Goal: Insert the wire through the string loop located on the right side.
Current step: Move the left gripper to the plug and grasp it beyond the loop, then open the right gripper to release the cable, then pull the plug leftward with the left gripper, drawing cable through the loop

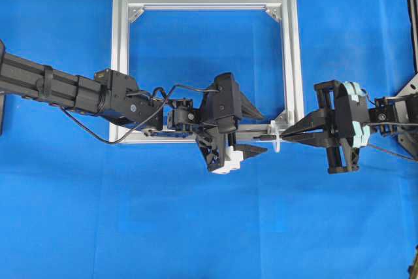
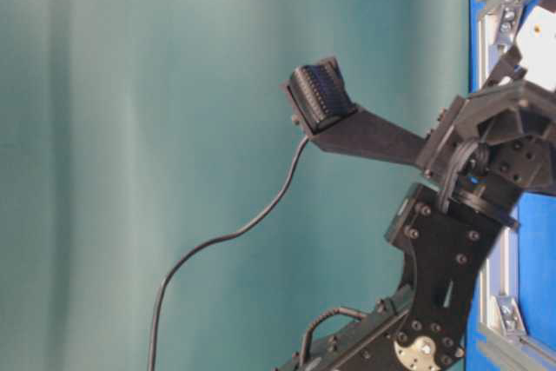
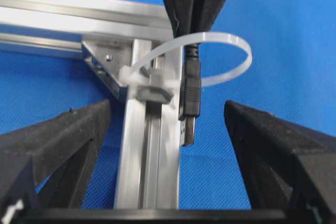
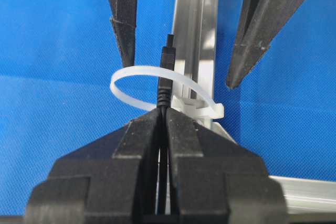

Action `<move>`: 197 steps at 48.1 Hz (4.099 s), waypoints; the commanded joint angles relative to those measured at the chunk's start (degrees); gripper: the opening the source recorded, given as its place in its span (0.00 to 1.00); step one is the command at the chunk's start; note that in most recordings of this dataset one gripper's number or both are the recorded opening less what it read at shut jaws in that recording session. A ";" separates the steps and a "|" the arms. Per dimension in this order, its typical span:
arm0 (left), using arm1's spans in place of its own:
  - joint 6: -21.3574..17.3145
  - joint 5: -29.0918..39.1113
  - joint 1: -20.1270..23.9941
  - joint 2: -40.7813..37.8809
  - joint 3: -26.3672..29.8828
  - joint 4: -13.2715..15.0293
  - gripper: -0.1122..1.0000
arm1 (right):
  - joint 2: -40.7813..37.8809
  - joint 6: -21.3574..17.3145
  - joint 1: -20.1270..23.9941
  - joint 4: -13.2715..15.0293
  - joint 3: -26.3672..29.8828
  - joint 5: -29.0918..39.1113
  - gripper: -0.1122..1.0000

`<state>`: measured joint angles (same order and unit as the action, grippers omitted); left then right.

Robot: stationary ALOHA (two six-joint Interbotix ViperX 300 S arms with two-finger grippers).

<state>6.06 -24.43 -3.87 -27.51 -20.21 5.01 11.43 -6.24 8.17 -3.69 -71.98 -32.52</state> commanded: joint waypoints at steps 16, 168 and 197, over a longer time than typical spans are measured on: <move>0.00 -0.44 -0.44 1.23 1.05 -0.18 0.86 | 0.35 0.09 0.09 0.09 0.97 -0.26 0.07; -1.76 -12.83 -5.54 37.00 -50.63 -0.44 0.17 | 1.05 -0.26 0.18 -0.18 1.93 4.39 0.97; -3.25 -8.00 -5.19 37.35 -50.98 -0.44 0.18 | 1.14 -0.26 0.26 -0.26 2.02 4.48 0.97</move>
<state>2.81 -32.26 -9.14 9.40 -71.89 4.66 11.60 -6.50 8.35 -3.87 -70.75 -27.77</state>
